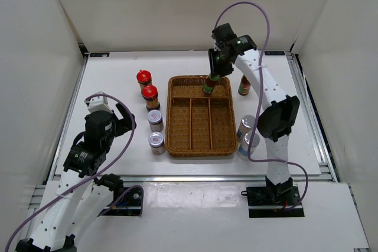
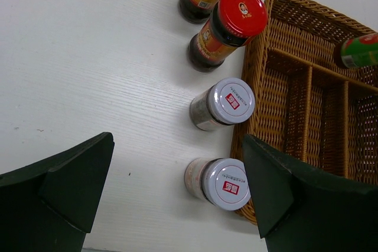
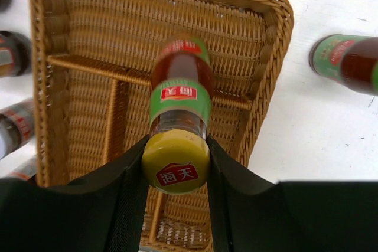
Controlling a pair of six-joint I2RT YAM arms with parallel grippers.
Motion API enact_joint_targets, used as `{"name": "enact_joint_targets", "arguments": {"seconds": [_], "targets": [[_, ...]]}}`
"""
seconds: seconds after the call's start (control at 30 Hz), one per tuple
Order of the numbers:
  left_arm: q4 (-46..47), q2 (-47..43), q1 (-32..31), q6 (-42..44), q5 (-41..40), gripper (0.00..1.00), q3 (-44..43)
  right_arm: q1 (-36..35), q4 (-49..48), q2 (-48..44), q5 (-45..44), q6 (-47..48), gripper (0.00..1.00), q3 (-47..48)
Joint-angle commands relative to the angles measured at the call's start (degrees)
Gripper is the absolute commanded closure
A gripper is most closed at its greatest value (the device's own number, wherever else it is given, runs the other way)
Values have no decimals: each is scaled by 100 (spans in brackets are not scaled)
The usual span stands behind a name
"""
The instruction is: Organize the condiment bottles
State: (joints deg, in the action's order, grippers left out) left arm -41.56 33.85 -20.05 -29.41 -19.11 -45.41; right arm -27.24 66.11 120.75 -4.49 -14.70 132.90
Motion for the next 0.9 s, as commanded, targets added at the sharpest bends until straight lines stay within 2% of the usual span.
{"name": "enact_joint_targets", "arguments": {"seconds": [0.0,0.13,0.33,0.37,0.4,0.5,0.63,0.7,0.77,0.87], "targets": [[78,-45,-25,76,-13,0,-38,-158,-731,-131,-718,-7,100,-132],[78,-45,-25,76,-13,0,-38,-290,-792,19,-1360,-7,100,-203],[78,-45,-25,76,-13,0,-38,-395,-792,247,-1467,-7,100,-317],[78,-45,-25,76,-13,0,-38,-396,-792,247,-1467,-7,94,-317],[78,-45,-25,76,-13,0,-38,-396,-792,247,-1467,-7,69,-317],[78,-45,-25,76,-13,0,-38,-396,-740,247,-1467,-7,63,-370],[78,-45,-25,76,-13,0,-38,-396,-740,-68,-1642,-7,24,-370],[78,-45,-25,76,-13,0,-38,-396,-740,-200,-1721,-7,16,-370],[78,-45,-25,76,-13,0,-38,-396,-740,-385,-1774,54,1,-423],[78,-45,-25,76,39,0,-38,-281,-678,-631,-2028,55,1,-230]]}}
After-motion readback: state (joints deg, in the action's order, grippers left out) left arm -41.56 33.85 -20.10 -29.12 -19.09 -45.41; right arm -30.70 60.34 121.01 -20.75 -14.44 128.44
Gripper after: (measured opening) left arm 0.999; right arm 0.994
